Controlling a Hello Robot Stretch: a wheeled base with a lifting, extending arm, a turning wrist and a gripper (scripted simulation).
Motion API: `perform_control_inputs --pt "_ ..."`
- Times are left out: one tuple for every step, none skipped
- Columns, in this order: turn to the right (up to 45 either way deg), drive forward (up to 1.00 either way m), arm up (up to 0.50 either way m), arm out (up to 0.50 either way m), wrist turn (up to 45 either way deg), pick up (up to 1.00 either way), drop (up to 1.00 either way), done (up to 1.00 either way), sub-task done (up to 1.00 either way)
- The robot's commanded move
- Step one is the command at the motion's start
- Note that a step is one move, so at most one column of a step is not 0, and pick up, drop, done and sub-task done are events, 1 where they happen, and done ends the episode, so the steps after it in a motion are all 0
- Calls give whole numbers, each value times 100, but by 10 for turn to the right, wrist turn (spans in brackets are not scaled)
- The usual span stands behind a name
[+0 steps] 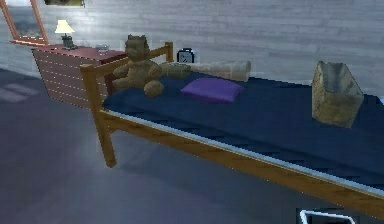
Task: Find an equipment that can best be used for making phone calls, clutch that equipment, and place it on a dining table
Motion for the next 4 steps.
perform_control_inputs --pt "0 0 0 -22 0 0 0 0 0" --pt "-450 0 0 0 0 0 0 0 0" --pt "-150 0 0 0 0 0 0 0 0" --pt "0 25 0 0 0 0 0 0 0"
